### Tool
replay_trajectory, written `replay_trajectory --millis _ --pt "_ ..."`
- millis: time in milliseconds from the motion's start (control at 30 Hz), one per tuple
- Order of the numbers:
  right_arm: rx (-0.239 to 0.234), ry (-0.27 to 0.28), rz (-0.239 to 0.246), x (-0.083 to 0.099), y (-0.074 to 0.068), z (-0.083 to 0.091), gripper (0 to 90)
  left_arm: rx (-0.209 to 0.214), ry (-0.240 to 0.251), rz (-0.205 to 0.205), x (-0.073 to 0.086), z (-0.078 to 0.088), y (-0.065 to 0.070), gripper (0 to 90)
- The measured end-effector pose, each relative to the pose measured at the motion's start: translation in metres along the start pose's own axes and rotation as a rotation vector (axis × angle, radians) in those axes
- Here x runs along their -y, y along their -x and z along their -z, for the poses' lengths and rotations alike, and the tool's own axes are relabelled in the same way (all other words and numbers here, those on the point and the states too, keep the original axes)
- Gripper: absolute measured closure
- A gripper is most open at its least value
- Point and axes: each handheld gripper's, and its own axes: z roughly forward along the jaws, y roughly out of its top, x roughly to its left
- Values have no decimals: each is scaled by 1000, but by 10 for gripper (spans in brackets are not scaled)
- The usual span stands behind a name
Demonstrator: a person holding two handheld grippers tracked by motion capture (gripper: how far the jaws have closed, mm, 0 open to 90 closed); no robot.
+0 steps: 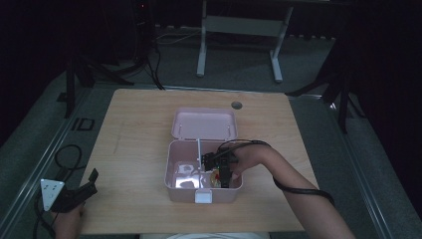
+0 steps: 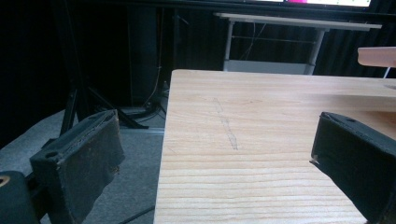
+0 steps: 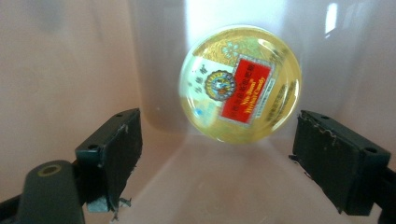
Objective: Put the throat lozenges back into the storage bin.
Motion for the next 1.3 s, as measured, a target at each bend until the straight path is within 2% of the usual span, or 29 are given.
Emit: replay_trajectory --millis 333,400,433,533,767,1000,1300 --pt "46 112 -2 13 -9 45 156 -2 1 5 0 0 0 24" --pt "47 128 0 15 -9 50 152 -2 0 2 0 0 0 24" --pt "57 155 0 22 -11 59 122 -3 1 3 0 0 0 24" --pt "73 190 1 33 -14 71 115 -4 2 4 0 0 0 24" --pt "117 279 -40 65 -14 91 115 -6 1 3 0 0 0 24" --pt "138 317 -94 99 -12 92 115 -6 1 1 0 0 0 24" --pt "151 351 -169 135 -3 63 115 -6 1 1 0 0 0 25"
